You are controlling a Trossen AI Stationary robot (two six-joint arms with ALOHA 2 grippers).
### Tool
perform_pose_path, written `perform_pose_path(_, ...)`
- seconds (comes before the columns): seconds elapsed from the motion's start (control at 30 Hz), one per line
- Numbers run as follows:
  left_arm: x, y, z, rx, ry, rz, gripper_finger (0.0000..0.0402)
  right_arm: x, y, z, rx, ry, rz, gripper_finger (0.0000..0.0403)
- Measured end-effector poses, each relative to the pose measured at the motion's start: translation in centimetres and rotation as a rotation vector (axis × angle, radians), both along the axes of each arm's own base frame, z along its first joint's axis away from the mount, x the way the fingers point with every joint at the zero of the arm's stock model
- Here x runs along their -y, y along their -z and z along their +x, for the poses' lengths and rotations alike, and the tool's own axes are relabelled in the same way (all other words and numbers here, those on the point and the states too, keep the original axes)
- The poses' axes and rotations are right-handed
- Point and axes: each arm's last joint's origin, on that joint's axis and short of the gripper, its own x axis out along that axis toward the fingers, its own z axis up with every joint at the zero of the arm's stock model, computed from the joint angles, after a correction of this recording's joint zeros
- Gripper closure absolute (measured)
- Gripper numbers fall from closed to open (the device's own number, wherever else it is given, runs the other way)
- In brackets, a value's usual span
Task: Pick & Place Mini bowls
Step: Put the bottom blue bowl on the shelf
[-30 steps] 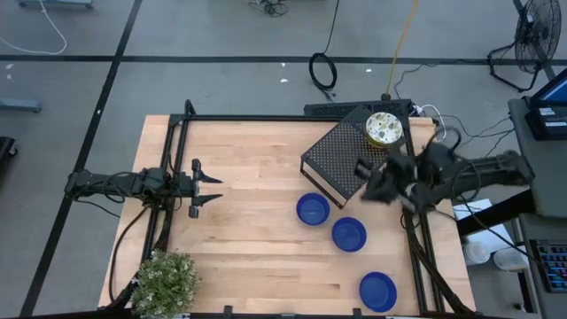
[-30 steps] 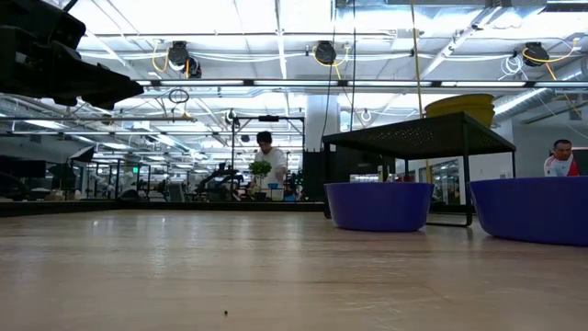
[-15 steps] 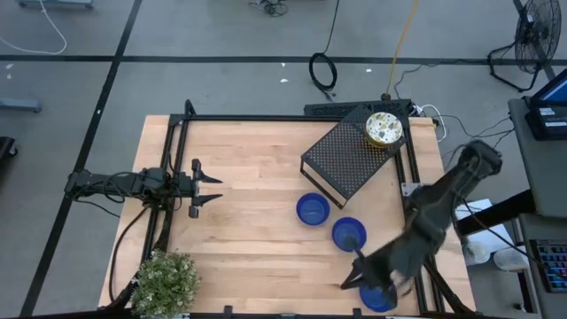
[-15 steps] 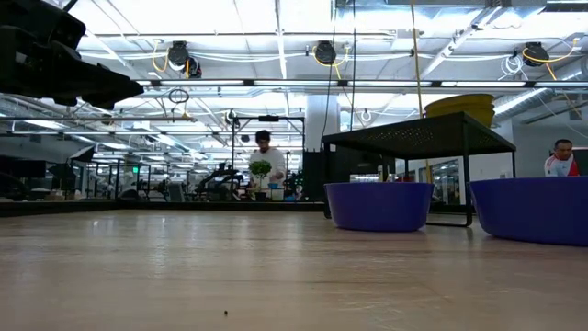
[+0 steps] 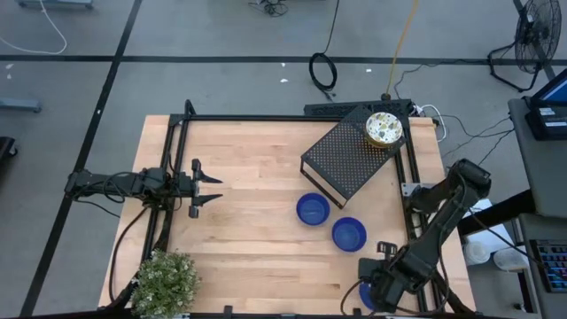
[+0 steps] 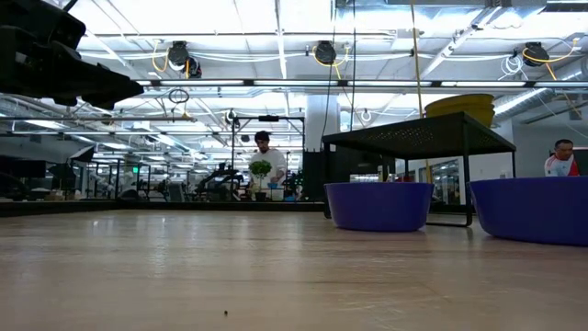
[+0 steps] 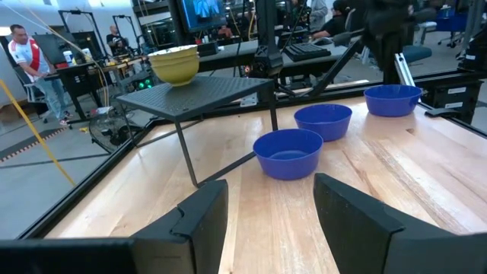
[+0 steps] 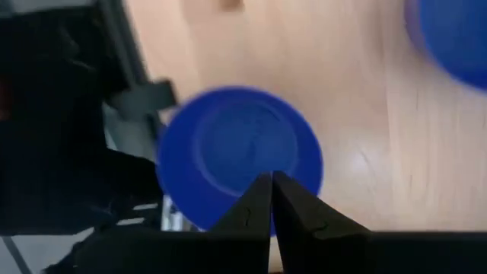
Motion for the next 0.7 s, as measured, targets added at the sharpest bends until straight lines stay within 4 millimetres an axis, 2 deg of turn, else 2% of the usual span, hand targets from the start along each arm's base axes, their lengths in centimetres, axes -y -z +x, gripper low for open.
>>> perform_pose_path(0.2, 0.0, 0.0, 0.0, 0.0, 0.0, 0.0, 0.0204, 0.8, 2.3, -0.9, -0.087, 0.097, -0.053, 0.0392)
perform_pose_path(0.53, 0.0, 0.0, 0.0, 0.0, 0.0, 0.0, 0.0204, 1.4, 5.4, -1.6, -0.137, 0.051, -0.038, 0.0268)
perform_pose_path(0.7, 0.0, 0.0, 0.0, 0.0, 0.0, 0.0, 0.0204, 1.2, 6.6, -1.5, -0.11, 0.045, 0.032, 0.0236)
